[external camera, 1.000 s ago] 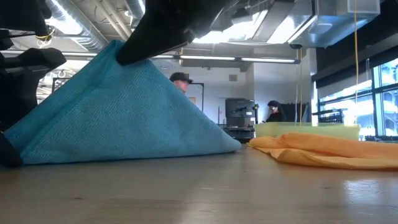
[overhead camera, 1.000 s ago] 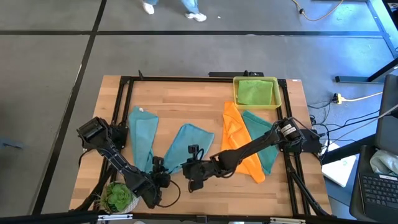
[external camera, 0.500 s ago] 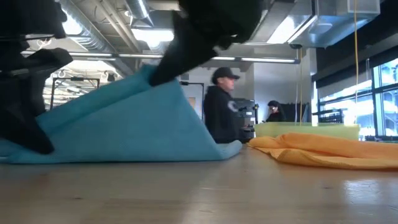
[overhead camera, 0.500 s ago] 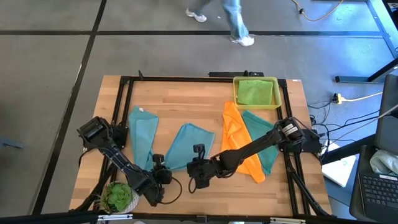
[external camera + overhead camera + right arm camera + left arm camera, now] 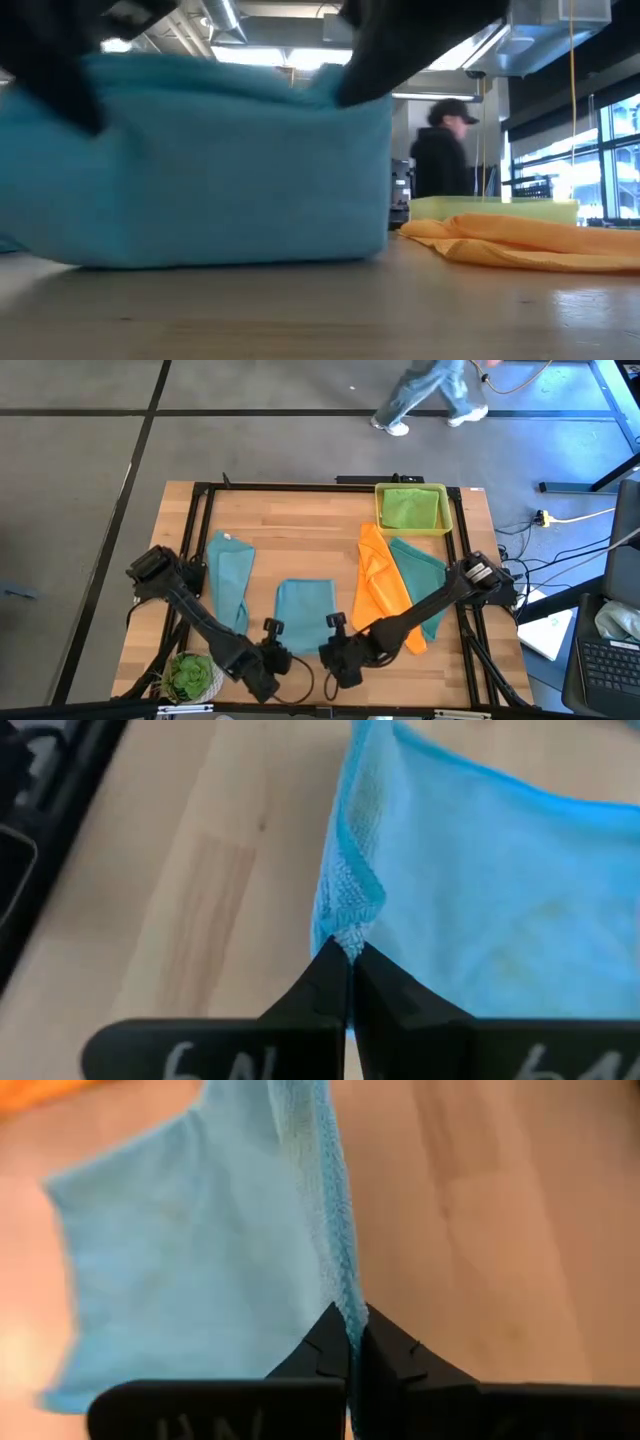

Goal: Fold microfiber towels
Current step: Fold the middle blue microfiber cloth

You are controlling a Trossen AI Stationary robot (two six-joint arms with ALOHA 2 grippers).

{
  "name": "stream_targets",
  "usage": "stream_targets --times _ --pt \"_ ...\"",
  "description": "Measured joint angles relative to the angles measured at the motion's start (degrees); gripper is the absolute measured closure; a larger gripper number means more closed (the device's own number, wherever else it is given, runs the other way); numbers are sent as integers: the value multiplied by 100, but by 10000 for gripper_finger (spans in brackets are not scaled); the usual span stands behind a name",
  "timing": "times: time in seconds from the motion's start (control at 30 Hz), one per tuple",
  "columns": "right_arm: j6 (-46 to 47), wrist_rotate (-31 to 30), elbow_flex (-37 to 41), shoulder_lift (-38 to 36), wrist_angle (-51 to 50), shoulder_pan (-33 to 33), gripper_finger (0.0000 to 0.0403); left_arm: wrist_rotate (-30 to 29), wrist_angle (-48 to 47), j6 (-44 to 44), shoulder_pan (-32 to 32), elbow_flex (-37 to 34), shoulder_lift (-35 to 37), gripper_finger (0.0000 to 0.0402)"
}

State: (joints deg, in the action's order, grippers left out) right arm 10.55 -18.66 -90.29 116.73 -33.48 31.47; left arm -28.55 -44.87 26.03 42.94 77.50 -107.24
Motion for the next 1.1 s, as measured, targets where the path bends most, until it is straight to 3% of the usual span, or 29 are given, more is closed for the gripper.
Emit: stream_targets --times 0.17,0.27,0.43,0.7,0.9,1.1 --pt "-59 -1182 -1 -265 -755 104 385 -236 -626 -766 -383 314 7 401" --pt "-160 -1537 -3 -288 -1185 -11 387 -262 -712 -1264 -693 255 9 401" --pt "-155 -1579 49 -296 -1722 -324 396 -297 -687 -1771 -1237 41 9 401" --pt "-358 -1579 594 -296 -1629 -812 383 -215 -638 -2362 -1801 -55 9 400" --pt "-723 -1459 919 -326 -1176 -1146 395 -4 -656 -2360 -2113 -57 9 398" --pt "-1095 -1404 928 -326 -978 -1340 383 162 -627 -2294 -2249 -88 9 398"
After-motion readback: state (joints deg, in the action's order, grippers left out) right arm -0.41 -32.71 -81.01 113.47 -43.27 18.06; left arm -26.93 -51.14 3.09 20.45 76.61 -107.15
